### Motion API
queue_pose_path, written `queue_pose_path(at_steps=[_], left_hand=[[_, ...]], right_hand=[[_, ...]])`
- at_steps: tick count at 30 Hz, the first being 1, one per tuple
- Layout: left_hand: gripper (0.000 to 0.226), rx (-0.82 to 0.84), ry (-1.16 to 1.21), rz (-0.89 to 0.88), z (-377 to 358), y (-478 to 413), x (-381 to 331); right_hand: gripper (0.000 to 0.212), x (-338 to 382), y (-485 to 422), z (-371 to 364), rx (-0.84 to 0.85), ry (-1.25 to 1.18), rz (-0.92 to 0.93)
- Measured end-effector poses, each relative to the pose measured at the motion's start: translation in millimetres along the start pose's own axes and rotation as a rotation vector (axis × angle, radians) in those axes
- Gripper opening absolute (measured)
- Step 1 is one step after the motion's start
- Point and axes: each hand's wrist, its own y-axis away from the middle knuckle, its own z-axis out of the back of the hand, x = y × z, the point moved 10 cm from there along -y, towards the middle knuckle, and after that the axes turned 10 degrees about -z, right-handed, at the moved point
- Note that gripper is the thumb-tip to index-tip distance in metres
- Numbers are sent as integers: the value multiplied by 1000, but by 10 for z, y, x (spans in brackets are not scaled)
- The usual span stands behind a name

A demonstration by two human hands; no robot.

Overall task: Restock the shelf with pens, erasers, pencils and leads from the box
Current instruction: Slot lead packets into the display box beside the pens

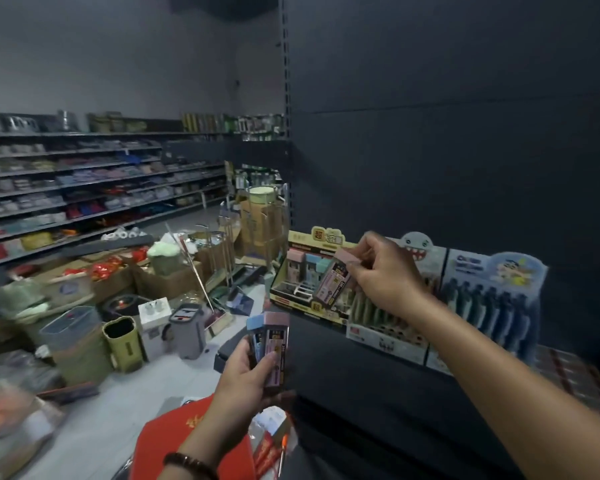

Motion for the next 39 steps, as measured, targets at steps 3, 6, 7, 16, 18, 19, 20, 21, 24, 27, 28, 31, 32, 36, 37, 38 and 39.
queue_pose_path(at_steps=[3, 6, 7, 16, 18, 19, 20, 21, 24, 27, 28, 31, 32, 36, 37, 38, 39], left_hand=[[20, -70, -15, -41, 158, -449, -12], [24, -78, 20, -65, 261, -925, -2], [24, -70, 25, -75, 289, -1081, 9], [23, 68, 49, -75, 270, -2103, 357], [22, 94, 101, -36, 215, -2173, 406], [22, 108, 110, -28, 191, -2197, 427], [21, 127, 101, -34, 164, -2209, 439], [21, 140, 84, -48, 148, -2206, 433], [22, 155, 67, -98, 144, -2177, 357], [23, 175, 102, -98, 116, -2139, 314], [24, 181, 112, -92, 111, -2132, 321], [26, 181, 155, -85, 115, -2112, 310], [26, 178, 168, -80, 119, -2111, 322], [24, 165, 195, -55, 136, -2126, 359], [24, 167, 196, -54, 135, -2125, 358], [24, 169, 198, -54, 132, -2120, 364], [25, 171, 203, -57, 130, -2115, 362]], right_hand=[[16, 79, -393, -268, -34, 92, 58], [19, 133, -751, -540, -73, 159, 97], [18, 143, -854, -639, -79, 175, 92], [22, 132, -1374, -1380, -132, 343, 68], [22, 77, -1450, -1458, -132, 357, 38], [21, 50, -1477, -1487, -130, 363, 21], [21, 31, -1499, -1517, -127, 366, 7], [20, 27, -1521, -1544, -123, 372, 2], [20, 57, -1559, -1632, -107, 398, 23], [20, 93, -1593, -1688, -94, 445, 35], [20, 83, -1608, -1701, -87, 452, 26], [22, 73, -1637, -1699, -78, 462, -4], [22, 63, -1649, -1692, -81, 472, -10], [21, 3, -1691, -1742, -60, 493, -39], [21, -7, -1711, -1770, -56, 505, -44], [20, -9, -1732, -1796, -59, 518, -43], [19, 6, -1751, -1811, -72, 531, -36]])
